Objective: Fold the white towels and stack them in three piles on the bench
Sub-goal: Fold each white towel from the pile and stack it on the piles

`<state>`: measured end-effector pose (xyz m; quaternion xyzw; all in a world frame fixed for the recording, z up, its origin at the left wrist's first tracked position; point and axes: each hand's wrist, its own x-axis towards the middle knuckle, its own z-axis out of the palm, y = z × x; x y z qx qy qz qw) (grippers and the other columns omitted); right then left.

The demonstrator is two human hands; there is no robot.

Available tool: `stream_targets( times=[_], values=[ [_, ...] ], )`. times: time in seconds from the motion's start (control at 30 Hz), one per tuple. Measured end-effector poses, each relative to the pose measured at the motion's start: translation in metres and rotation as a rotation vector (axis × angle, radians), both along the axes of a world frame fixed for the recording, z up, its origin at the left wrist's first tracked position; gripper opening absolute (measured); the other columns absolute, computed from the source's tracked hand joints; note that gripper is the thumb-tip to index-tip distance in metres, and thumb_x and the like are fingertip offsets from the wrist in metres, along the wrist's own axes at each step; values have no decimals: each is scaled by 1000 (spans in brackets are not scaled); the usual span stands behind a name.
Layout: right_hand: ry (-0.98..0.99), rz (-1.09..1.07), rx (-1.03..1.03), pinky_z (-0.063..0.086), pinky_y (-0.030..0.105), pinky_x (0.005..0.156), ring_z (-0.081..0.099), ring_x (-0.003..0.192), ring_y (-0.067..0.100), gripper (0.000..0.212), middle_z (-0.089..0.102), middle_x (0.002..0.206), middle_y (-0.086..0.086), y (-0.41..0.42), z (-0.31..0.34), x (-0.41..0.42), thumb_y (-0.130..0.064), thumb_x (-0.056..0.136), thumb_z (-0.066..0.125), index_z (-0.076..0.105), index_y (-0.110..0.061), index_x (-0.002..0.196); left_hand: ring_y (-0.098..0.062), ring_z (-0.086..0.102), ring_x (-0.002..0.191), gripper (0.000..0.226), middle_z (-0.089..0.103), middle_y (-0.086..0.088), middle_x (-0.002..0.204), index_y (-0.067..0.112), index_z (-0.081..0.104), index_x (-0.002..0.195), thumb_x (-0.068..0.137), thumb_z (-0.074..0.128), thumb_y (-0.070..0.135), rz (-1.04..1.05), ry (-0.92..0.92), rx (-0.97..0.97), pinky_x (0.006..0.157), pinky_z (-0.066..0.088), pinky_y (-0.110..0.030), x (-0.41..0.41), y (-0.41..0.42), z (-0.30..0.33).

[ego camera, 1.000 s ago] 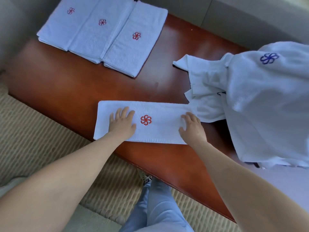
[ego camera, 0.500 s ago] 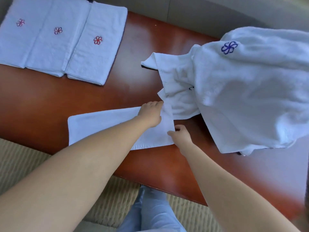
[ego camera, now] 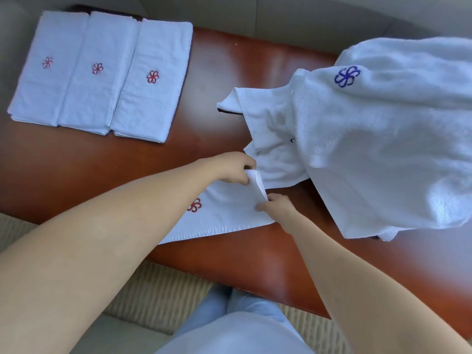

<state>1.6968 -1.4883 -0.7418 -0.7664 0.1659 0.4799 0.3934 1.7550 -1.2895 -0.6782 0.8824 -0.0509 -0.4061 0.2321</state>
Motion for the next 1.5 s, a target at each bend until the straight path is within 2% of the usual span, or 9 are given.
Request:
stream_targets(
  times=[0.1, 0.23, 0.47, 0.57, 0.67, 0.87, 1.1, 1.3, 1.5],
  values=[
    [63, 106, 98, 50, 28, 80, 62, 104, 18, 42, 67, 123, 6, 5, 24, 5, -20, 84, 77, 66, -17, 124, -12, 51, 68, 12, 61, 7, 86, 19, 64, 87, 79, 72, 14, 84, 9, -76, 60, 37, -29, -4, 19, 25],
    [94, 195, 143, 63, 35, 80, 65, 109, 20, 44, 61, 123, 2, 25, 60, 25, -23, 85, 75, 59, -21, 126, -12, 58, 74, 14, 67, 7, 87, 23, 67, 88, 79, 76, 17, 247, -54, -115, 65, 43, -29, -13, 55, 52],
    [-214, 359, 130, 62, 26, 65, 72, 85, 24, 27, 63, 111, 11, 88, 114, 64, -14, 84, 77, 63, -12, 108, -18, 67, 92, 18, 72, 3, 94, 24, 68, 92, 80, 79, 17, 531, -227, -150, 80, 51, -34, -35, 143, 98],
    [-340, 416, 107, 57, 21, 56, 73, 72, 19, 17, 67, 96, 9, 124, 139, 68, -17, 82, 76, 67, -11, 95, -6, 65, 80, 18, 70, 9, 88, 24, 68, 90, 80, 81, 17, 602, -295, -167, 74, 48, -27, -49, 185, 116],
    [-422, 401, 93, 63, 30, 64, 71, 75, 22, 20, 66, 92, 10, 165, 162, 61, -15, 82, 76, 69, -8, 99, -3, 61, 72, 18, 66, 12, 82, 21, 68, 89, 80, 82, 15, 664, -349, -198, 68, 49, -25, -68, 228, 131],
    [-591, 389, -6, 63, 46, 82, 68, 73, 24, 22, 66, 81, 10, 236, 219, 27, -19, 79, 75, 70, -7, 97, -22, 64, 84, 15, 69, -2, 94, 20, 67, 91, 84, 81, 20, 664, -424, -264, 71, 48, -35, -111, 310, 164],
    [-774, 323, -7, 50, 31, 63, 57, 63, 20, 5, 58, 72, 5, 297, 287, -15, -14, 80, 71, 69, -11, 83, -14, 57, 75, 15, 67, 1, 88, 15, 69, 92, 86, 78, 25, 607, -556, -266, 66, 41, -30, -142, 377, 214],
    [-851, 203, 13, 62, 58, 74, 67, 69, 27, 5, 66, 75, 9, 325, 324, -25, -16, 74, 70, 70, -14, 80, -14, 56, 70, 15, 64, 3, 78, 14, 69, 86, 83, 79, 24, 613, -615, -331, 66, 40, -31, -142, 407, 247],
    [-930, 145, 16, 62, 40, 60, 69, 66, 29, 8, 69, 70, 1, 334, 341, -5, -20, 67, 68, 70, -23, 74, 0, 55, 56, 10, 64, 18, 66, 23, 69, 84, 84, 79, 22, 581, -645, -387, 65, 45, -26, -118, 417, 266]
  ],
)
